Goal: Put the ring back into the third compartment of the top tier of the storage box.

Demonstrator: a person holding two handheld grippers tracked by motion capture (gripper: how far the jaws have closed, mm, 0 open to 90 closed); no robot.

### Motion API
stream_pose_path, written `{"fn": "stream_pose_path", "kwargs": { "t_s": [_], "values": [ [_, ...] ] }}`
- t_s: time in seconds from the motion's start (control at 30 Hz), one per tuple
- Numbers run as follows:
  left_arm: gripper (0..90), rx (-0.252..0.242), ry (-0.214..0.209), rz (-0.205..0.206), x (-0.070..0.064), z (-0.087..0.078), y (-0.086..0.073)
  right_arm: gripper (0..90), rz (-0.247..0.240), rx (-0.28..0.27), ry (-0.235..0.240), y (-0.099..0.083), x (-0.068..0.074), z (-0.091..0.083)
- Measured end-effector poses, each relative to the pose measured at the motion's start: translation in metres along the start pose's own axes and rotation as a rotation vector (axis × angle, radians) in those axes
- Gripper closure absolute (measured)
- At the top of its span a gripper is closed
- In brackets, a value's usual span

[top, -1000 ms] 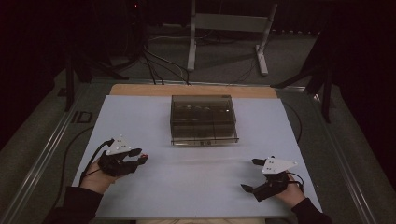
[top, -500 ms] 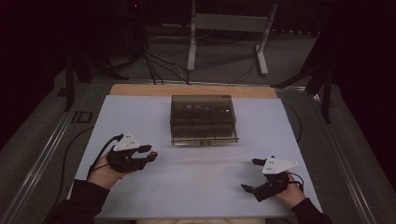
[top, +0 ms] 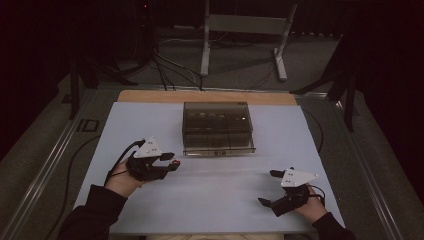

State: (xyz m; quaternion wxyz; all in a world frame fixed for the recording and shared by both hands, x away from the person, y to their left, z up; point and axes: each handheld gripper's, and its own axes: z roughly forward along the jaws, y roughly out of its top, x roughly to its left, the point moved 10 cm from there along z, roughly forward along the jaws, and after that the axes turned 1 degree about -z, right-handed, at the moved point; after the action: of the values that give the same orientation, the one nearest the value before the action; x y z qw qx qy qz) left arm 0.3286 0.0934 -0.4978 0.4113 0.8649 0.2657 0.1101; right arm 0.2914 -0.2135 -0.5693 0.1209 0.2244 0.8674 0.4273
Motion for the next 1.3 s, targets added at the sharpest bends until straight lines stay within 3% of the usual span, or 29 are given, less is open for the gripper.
{"fn": "stream_pose_path", "kwargs": {
  "t_s": [0.87, 1.3],
  "values": [
    [59.6, 0.002, -0.059, 0.078, -0.014, 0.033, 0.042, 0.1, 0.000, -0.008, -0.001, 0.000, -0.001, -0.002],
    [59.7, -0.011, -0.083, 0.069, -0.015, 0.049, 0.055, 0.2, -0.001, -0.013, -0.001, 0.001, -0.002, -0.003]
  ]
}}
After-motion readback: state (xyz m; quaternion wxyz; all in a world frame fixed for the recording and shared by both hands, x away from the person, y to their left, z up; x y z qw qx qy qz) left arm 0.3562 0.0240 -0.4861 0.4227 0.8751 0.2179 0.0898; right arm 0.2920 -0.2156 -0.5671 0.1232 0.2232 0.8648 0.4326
